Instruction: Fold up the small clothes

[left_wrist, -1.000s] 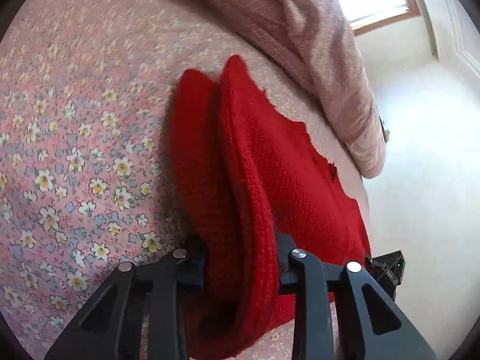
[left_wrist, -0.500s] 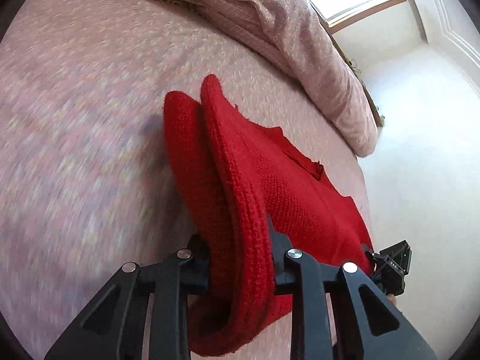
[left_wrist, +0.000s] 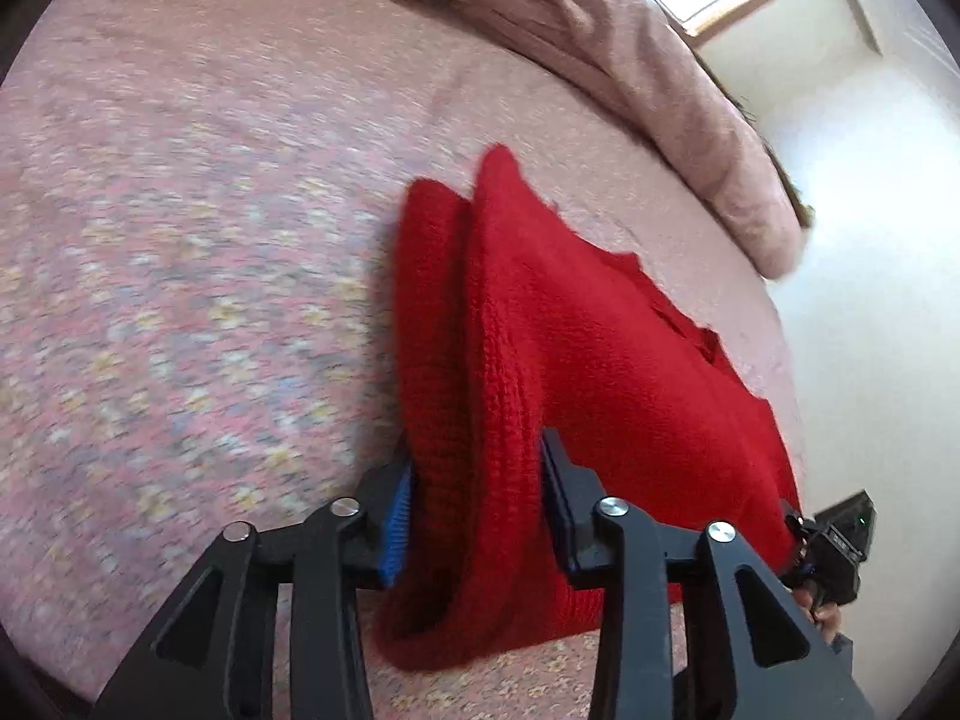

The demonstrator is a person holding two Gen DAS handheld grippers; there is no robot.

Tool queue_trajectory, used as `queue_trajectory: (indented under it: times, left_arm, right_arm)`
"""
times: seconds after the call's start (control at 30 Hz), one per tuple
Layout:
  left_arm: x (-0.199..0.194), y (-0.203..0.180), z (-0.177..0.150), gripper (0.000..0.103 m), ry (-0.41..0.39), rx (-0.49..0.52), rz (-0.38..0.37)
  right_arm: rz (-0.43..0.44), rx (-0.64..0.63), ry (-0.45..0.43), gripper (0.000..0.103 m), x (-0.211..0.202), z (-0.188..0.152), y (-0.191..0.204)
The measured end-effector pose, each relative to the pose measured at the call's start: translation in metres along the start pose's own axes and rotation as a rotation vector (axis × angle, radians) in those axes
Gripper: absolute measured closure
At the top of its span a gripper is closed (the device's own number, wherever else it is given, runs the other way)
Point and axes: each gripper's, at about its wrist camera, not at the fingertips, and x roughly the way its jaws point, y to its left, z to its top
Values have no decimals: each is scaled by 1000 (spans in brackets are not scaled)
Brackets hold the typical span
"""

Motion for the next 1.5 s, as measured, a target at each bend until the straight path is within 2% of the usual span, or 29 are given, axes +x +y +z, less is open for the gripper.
queue_trajectory:
  times: [0.17,0.27,0.4,0.47,0.53,0.67,0.77,0.83,0.97,1.07,1.1,1.17,1.27,1.4,1.5]
  left_arm:
    - [-43,-9,-15,72,-158,23,108]
    - [-51,-35,-21,72,-194,96,86]
    - [-33,-101,-35,72,-188,255,53]
    - [-15,-135,-44,75,-154,325,0]
    - [3,-163,-52,85,-122,377,-35]
    - [43,-201,-59,95,-82,450,-24]
    - [77,-203,-54,96,-35,434,25]
    - [99,-194,-52,96,17,403,29]
    - [90,-193,-50,99,13,354,1]
    - [78,-204,-58,99,-18,392,-3]
    - [85,-205,-61,99,-1,410,27]
    - [102,-198,-62,99,29,398,40]
    - [104,-192,-61,99,17,372,9]
    - [103,-191,-60,100,24,364,6]
    - [104,-191,-60,100,26,361,-4]
  right_arm:
    - [-35,-5,-2,77,8,8,5]
    - [-48,-18,-2,77,10,9,11]
    - [-72,-41,0,77,12,12,17]
    - [-83,-56,-1,77,12,12,19]
    - [-88,-64,0,77,14,14,20]
    - [-88,-72,4,77,14,14,18]
    - [-95,-91,5,77,13,12,17]
    - [-100,-107,6,77,12,12,18]
    - [-110,-124,6,77,12,12,21]
    - [-118,-130,6,77,12,12,22]
    - [-118,-130,5,77,12,12,21]
    - [-120,-130,6,77,12,12,20]
    - [-119,-130,-1,77,9,13,25]
    - [-87,-142,-25,79,-3,17,54]
    - [-117,-204,-42,79,-8,20,96]
